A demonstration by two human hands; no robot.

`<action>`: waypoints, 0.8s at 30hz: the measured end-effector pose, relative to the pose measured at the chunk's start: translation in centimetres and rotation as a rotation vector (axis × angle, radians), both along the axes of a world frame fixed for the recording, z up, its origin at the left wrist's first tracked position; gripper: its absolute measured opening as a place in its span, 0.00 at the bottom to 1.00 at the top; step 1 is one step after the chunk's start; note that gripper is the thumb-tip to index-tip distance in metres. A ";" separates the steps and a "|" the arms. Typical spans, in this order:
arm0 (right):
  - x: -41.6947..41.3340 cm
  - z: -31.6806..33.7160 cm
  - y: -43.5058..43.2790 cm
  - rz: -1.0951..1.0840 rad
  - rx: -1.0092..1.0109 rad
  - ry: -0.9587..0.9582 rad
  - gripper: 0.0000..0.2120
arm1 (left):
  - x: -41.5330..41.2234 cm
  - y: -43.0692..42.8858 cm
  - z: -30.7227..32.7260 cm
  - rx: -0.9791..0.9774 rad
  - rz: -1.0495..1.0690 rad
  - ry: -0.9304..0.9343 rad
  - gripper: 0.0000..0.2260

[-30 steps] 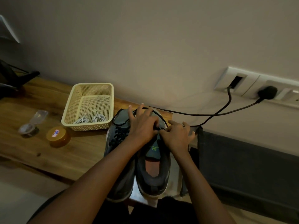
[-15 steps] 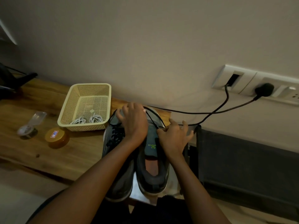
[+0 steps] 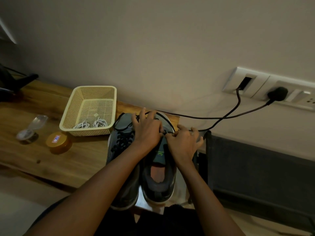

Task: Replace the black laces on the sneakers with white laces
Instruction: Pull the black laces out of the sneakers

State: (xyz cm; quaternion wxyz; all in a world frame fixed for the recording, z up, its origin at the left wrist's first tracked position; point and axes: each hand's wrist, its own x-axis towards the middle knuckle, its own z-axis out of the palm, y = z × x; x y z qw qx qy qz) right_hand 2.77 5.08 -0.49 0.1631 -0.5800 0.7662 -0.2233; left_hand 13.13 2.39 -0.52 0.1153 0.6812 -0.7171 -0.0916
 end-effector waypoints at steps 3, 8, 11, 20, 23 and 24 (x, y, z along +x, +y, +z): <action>-0.1 -0.3 -0.1 -0.007 0.006 -0.010 0.12 | -0.1 -0.2 -0.2 -0.010 -0.001 0.025 0.06; 0.0 -0.9 -0.2 -0.032 0.012 -0.048 0.10 | -0.5 0.0 -0.5 -0.238 0.150 0.215 0.06; 0.3 -1.1 -0.1 -0.041 0.005 -0.052 0.10 | -0.4 -0.1 -0.1 -0.385 0.318 0.409 0.03; 0.3 -1.0 -0.1 -0.025 -0.010 -0.050 0.10 | 0.8 -0.4 0.5 -0.279 0.062 0.291 0.12; 0.3 -0.7 0.0 -0.038 -0.024 -0.067 0.11 | 0.3 0.0 0.3 -0.075 -0.044 0.074 0.06; 0.3 -0.7 -0.1 -0.039 -0.025 -0.067 0.11 | 0.2 0.1 0.2 -0.024 -0.044 0.044 0.05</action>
